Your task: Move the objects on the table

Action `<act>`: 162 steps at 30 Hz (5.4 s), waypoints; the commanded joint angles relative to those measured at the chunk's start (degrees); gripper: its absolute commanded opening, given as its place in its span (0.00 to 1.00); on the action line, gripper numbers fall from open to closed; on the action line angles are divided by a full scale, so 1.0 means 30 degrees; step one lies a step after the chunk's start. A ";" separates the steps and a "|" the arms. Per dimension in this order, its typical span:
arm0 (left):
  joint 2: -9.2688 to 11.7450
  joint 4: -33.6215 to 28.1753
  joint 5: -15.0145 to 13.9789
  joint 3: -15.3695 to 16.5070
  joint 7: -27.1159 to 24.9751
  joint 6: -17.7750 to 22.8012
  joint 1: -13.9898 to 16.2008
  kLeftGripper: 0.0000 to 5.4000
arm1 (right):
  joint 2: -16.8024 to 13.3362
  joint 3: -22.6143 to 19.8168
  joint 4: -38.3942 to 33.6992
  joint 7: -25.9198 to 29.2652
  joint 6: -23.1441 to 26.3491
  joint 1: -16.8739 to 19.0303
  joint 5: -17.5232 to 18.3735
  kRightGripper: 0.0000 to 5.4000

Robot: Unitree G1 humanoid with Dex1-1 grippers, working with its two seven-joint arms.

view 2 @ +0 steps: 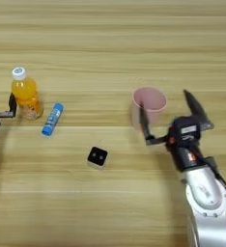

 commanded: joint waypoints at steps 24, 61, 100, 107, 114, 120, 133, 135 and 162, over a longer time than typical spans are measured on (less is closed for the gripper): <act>-0.0008 -0.0052 0.0195 0.0002 0.0689 0.0532 0.0052 1.00 | -0.0989 0.4681 0.5541 0.4012 0.0798 -0.1518 -0.1452 1.00; -0.0108 0.0001 0.0175 -0.0086 0.0784 0.0539 0.0063 1.00 | -0.0820 0.5071 0.7292 0.5859 0.6418 -0.2066 0.0713 0.53; -0.0070 0.0448 0.0351 -0.0149 0.0919 0.0498 -0.0076 1.00 | 0.1403 -0.3634 0.1032 0.0611 -0.1013 -0.2479 0.4750 0.46; -0.0063 0.0515 0.0333 -0.0150 0.0901 0.0454 -0.0096 1.00 | 0.1103 -0.6657 0.4106 -0.4109 -0.1225 -0.3843 0.1377 0.46; -0.0064 0.0540 0.0315 -0.0148 0.0884 0.0440 -0.0102 1.00 | 0.0502 -0.7270 0.6858 -0.6064 0.1569 -0.4436 0.0297 0.46; -0.0070 0.0668 0.0298 -0.0138 0.0887 0.0410 -0.0179 1.00 | 0.0170 -0.7005 0.8418 -0.6120 0.3205 -0.4793 0.0164 0.46; -0.0023 0.0675 0.0265 -0.0108 0.0849 0.0412 -0.0206 1.00 | -0.0099 -0.7408 1.0461 -0.6233 0.5238 -0.5440 0.0955 0.46; -0.0015 0.0673 0.0259 -0.0103 0.0842 0.0408 -0.0211 1.00 | -0.0107 -0.7425 1.0598 -0.6197 0.5357 -0.5487 0.1052 0.46; 0.0006 0.0540 0.0218 -0.0077 0.0818 0.0410 -0.0159 1.00 | -0.0059 -0.7278 1.1233 -0.5909 0.5296 -0.5732 0.1619 0.59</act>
